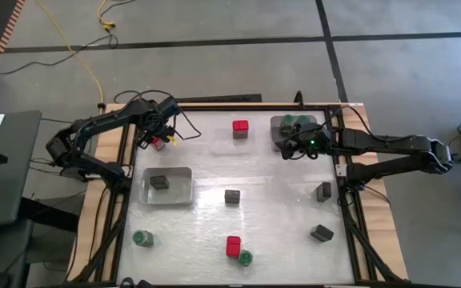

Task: Sort spices by type
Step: Put the red seasoning can into the transparent bin

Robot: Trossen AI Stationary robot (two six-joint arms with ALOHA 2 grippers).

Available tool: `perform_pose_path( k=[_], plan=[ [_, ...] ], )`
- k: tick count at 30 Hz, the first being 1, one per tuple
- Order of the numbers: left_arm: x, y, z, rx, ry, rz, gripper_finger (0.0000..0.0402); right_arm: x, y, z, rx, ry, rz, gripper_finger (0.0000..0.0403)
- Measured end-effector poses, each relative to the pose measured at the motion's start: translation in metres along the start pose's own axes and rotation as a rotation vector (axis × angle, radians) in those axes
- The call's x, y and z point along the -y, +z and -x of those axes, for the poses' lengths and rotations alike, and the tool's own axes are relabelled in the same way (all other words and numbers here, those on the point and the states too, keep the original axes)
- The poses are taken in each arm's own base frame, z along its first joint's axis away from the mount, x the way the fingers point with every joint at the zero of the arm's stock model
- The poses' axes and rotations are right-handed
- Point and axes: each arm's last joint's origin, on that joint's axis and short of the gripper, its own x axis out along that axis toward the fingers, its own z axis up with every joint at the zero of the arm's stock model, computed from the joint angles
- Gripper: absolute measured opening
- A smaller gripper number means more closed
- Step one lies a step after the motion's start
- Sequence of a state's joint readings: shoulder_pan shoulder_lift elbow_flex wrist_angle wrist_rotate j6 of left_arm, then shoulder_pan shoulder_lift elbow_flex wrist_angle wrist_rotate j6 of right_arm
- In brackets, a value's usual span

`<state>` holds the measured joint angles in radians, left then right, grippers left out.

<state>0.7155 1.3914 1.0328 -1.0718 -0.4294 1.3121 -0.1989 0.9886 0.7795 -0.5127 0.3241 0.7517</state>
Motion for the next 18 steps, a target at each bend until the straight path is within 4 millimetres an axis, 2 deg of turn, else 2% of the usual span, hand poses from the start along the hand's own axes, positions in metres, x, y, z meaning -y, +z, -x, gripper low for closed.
perform_pose_path(
  k=[5, 9, 18],
  plan=[
    [-0.0007, 0.0002, 0.0001, -0.001, 0.008, 0.024, 0.0296, 0.0, 0.0, 0.0, 0.0, 0.0, 0.001, 0.0356],
    [-0.0014, 0.0031, 0.0012, 0.007, 0.024, 0.058, 0.0298, 0.0, 0.0, 0.0, -0.001, 0.0, 0.001, 0.0356],
    [0.0014, 0.0059, 0.0028, 0.008, 0.01, 0.008, 0.0298, 0.0001, -0.0002, 0.0, -0.002, -0.001, 0.003, 0.0356]
  ],
)
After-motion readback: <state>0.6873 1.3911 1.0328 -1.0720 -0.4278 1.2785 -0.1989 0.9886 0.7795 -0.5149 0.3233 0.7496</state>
